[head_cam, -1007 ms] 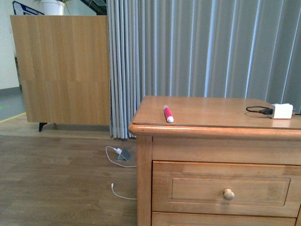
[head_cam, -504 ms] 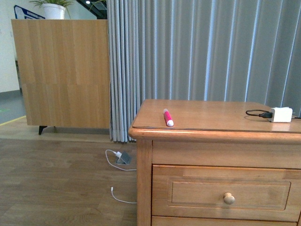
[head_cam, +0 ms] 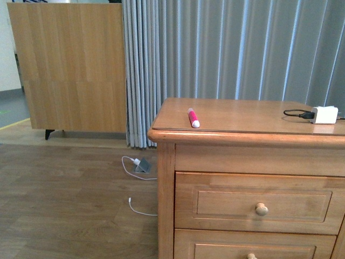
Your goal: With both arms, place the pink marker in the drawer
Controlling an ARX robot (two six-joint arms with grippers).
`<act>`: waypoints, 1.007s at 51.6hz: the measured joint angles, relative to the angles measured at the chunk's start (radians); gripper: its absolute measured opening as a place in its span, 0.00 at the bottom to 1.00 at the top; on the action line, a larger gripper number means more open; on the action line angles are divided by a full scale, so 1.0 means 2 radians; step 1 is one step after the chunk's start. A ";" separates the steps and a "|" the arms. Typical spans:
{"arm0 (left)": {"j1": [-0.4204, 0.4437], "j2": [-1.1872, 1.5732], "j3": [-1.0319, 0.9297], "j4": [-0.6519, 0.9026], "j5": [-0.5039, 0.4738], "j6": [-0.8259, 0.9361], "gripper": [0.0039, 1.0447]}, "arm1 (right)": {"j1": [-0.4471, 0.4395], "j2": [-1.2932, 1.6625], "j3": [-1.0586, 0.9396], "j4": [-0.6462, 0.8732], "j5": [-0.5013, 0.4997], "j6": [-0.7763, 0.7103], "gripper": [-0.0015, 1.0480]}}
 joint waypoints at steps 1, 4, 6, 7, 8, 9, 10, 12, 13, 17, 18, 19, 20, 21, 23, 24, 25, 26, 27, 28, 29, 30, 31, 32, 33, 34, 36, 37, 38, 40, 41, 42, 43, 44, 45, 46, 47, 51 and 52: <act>0.000 0.000 0.000 0.000 0.000 0.000 0.94 | 0.003 0.011 0.005 0.006 0.000 0.002 0.92; 0.000 0.000 0.000 0.000 0.000 0.000 0.94 | 0.010 0.051 0.021 0.032 -0.004 0.007 0.92; 0.000 0.000 0.000 0.000 0.000 0.000 0.94 | 0.015 0.084 0.031 0.051 -0.005 0.010 0.92; 0.000 0.000 0.000 0.000 0.000 0.000 0.94 | 0.018 0.104 0.037 0.059 -0.005 0.012 0.92; 0.000 0.000 0.000 0.000 0.000 0.000 0.94 | 0.022 0.123 0.042 0.068 -0.005 0.013 0.92; 0.000 0.000 0.000 0.000 0.000 0.000 0.94 | 0.025 0.143 0.047 0.077 -0.003 0.014 0.92; 0.000 0.000 0.000 0.000 0.000 0.000 0.94 | 0.030 0.163 0.052 0.088 -0.001 0.014 0.92; 0.000 0.000 0.000 0.000 0.000 0.000 0.94 | 0.036 0.195 0.060 0.105 0.002 0.015 0.92; 0.000 0.000 0.000 0.000 0.000 0.000 0.94 | 0.041 0.216 0.066 0.116 0.003 0.015 0.92; 0.000 0.000 0.000 0.000 0.000 0.000 0.94 | 0.062 0.311 0.096 0.162 0.013 0.014 0.92; 0.000 0.000 0.000 0.000 0.000 0.000 0.94 | 0.068 0.340 0.107 0.175 0.014 0.014 0.92; 0.000 0.000 0.000 0.000 0.000 0.000 0.94 | 0.072 0.360 0.115 0.183 0.017 0.013 0.92; 0.000 0.000 0.000 0.000 0.000 0.000 0.94 | 0.076 0.379 0.124 0.191 0.019 0.013 0.92; 0.000 0.000 0.000 0.000 0.000 0.000 0.94 | 0.080 0.397 0.132 0.198 0.021 0.011 0.92; 0.000 0.000 0.000 0.000 0.000 0.000 0.94 | 0.086 0.435 0.150 0.213 0.026 0.010 0.92; 0.000 0.000 0.000 0.000 0.000 0.000 0.94 | 0.089 0.453 0.158 0.220 0.028 0.009 0.92; 0.000 0.000 0.000 0.000 0.000 0.000 0.94 | 0.092 0.470 0.167 0.225 0.029 0.008 0.92; 0.000 0.000 0.000 0.000 0.000 0.000 0.94 | 0.093 0.478 0.171 0.228 0.030 0.007 0.92; 0.000 0.000 0.000 0.000 0.000 0.000 0.94 | 0.097 0.495 0.180 0.233 0.032 0.007 0.92; 0.000 0.000 0.000 0.000 0.000 0.000 0.94 | 0.099 0.512 0.188 0.238 0.033 0.007 0.92; 0.000 0.000 0.000 0.000 0.000 0.000 0.94 | 0.102 0.528 0.197 0.242 0.036 0.007 0.92; 0.000 0.000 0.000 0.000 0.000 0.000 0.94 | 0.106 0.544 0.206 0.246 0.037 0.007 0.92; 0.000 0.000 0.000 0.000 0.000 0.000 0.94 | 0.109 0.560 0.215 0.250 0.039 0.006 0.92; 0.000 0.000 0.000 0.000 0.000 0.000 0.94 | 0.111 0.575 0.223 0.254 0.041 0.006 0.92; 0.000 0.000 0.000 0.000 0.000 0.000 0.94 | 0.114 0.590 0.231 0.257 0.043 0.006 0.92; 0.000 0.000 0.000 0.000 0.000 0.000 0.94 | 0.117 0.604 0.240 0.260 0.044 0.006 0.92; 0.000 0.000 0.000 0.000 0.000 0.000 0.94 | 0.120 0.625 0.252 0.264 0.045 0.006 0.92; 0.000 0.000 0.000 0.000 0.000 0.000 0.94 | 0.122 0.640 0.261 0.267 0.046 0.006 0.92; 0.000 0.000 0.000 0.000 0.000 0.000 0.94 | 0.124 0.653 0.270 0.269 0.048 0.006 0.92; 0.000 0.000 0.000 0.000 0.000 0.000 0.94 | 0.126 0.680 0.288 0.276 0.050 0.006 0.92; 0.000 0.000 0.000 0.000 0.000 0.000 0.94 | 0.127 0.694 0.298 0.280 0.051 0.006 0.92; 0.000 0.000 0.000 0.000 0.000 0.000 0.94 | 0.128 0.707 0.307 0.283 0.053 0.006 0.92; 0.000 0.000 0.000 0.000 0.000 0.000 0.94 | 0.128 0.720 0.317 0.286 0.055 0.006 0.92; 0.000 0.000 0.000 0.000 0.000 0.000 0.94 | 0.128 0.726 0.322 0.287 0.056 0.006 0.92; 0.000 0.000 0.000 0.000 0.000 0.000 0.94 | 0.129 0.745 0.337 0.290 0.060 0.005 0.92; 0.000 0.000 0.000 0.000 0.000 0.000 0.94 | 0.129 0.763 0.351 0.294 0.063 0.006 0.92; 0.000 0.000 0.000 0.000 0.000 0.000 0.94 | 0.129 0.774 0.358 0.296 0.064 0.006 0.92; 0.000 0.000 0.000 0.000 0.000 0.000 0.94 | 0.128 0.824 0.398 0.315 0.080 -0.003 0.92; 0.000 0.000 0.000 0.000 0.000 0.000 0.94 | 0.127 0.840 0.411 0.319 0.086 -0.005 0.92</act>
